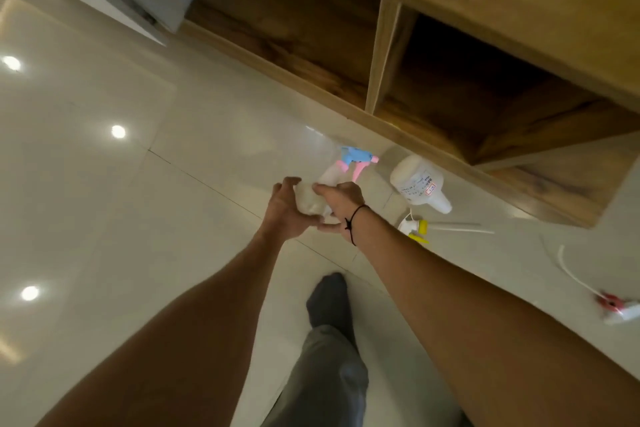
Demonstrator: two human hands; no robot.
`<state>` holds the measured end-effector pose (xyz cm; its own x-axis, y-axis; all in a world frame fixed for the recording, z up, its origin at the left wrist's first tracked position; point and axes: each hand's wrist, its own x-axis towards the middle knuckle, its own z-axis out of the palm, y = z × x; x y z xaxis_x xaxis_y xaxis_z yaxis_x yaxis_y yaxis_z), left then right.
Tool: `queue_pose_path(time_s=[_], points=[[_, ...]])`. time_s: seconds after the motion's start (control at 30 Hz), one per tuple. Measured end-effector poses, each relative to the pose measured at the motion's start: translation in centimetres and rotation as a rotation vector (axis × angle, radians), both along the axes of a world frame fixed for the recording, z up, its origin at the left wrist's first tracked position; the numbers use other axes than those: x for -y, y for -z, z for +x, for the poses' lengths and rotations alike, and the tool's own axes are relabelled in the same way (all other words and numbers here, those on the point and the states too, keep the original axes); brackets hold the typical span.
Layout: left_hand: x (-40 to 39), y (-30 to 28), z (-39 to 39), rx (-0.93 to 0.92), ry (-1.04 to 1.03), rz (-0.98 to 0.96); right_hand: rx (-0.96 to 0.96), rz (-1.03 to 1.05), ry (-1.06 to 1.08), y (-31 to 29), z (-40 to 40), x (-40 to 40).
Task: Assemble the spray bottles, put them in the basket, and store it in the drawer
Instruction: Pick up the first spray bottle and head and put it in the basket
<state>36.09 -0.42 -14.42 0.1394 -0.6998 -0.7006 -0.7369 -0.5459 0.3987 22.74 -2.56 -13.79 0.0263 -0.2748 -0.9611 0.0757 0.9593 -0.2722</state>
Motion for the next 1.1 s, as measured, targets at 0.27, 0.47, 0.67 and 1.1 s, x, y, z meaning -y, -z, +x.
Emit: queue_pose_path(time_s=[0.27,0.47,0.67,1.1], points=[[-4.4,-12.7,-2.4,-0.104,-0.204,-0.027,-0.046,-0.183,-0.209,-14.1,-2.5,-2.8],[-7.7,-22.7,-5.0,-0.133,-0.266,-0.250,-0.011,-0.293,-0.259,-24.2,-6.1,-3.9],[-7.6,-29.7,-7.7,-0.093,-0.238,-0.408,0.038,-0.363,-0.239,-31.7,-9.1,-3.1],[2.1,-41.2,-18.5,-0.206,-0.060,-0.757,-0.116,-0.804,-0.089,-44.9,-20.7,3.6]])
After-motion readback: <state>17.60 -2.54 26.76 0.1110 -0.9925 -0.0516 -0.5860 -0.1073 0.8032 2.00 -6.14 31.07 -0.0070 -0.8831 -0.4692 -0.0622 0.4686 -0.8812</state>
